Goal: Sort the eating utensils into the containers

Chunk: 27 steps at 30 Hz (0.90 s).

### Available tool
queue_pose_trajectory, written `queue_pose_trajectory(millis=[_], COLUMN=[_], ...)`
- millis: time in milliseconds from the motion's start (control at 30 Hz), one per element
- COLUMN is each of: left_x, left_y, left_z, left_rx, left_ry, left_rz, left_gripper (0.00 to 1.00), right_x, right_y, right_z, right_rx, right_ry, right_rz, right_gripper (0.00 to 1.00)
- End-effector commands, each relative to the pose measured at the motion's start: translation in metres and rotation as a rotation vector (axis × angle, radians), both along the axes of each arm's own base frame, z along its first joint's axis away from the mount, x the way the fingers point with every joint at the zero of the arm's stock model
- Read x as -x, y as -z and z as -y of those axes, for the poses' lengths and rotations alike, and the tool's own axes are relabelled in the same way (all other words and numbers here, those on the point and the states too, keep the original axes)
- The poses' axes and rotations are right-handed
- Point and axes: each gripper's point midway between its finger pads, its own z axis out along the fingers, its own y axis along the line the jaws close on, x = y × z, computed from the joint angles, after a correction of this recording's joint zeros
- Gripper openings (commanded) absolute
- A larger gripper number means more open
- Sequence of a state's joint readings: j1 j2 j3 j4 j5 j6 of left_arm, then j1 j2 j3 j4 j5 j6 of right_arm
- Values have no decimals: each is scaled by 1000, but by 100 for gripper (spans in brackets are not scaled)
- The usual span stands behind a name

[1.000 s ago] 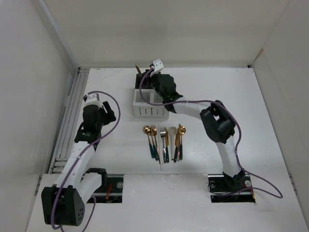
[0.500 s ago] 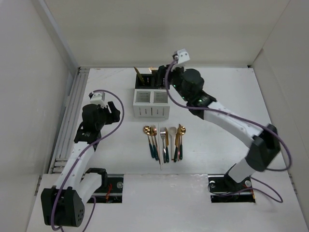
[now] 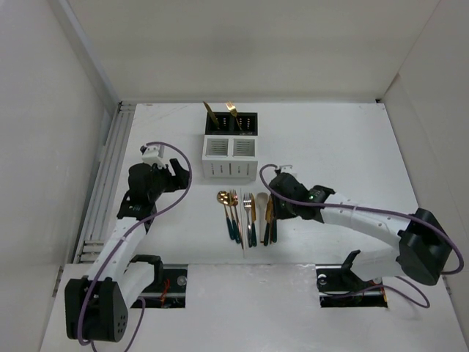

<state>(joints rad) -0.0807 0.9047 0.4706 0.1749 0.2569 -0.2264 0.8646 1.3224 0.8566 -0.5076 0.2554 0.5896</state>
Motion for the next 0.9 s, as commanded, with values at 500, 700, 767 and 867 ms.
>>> queue_pose_trajectory(millis=[500, 700, 767, 867], left_x=[0, 2, 2, 3], left_y=[-1, -7, -10, -8], left_z=[20, 16, 16, 16], left_rx=[26, 13, 14, 13], left_ry=[68, 55, 55, 55], left_rz=[34, 53, 62, 53], left_gripper=[73, 74, 74, 75], right_x=[42, 40, 39, 40], right_y=[31, 43, 45, 52], right_z=[4, -2, -3, -2], right_rx=[-139, -116, -114, -98], right_ry=[63, 27, 27, 29], right_rz=[-117, -132, -134, -146], right_gripper=[35, 35, 35, 33])
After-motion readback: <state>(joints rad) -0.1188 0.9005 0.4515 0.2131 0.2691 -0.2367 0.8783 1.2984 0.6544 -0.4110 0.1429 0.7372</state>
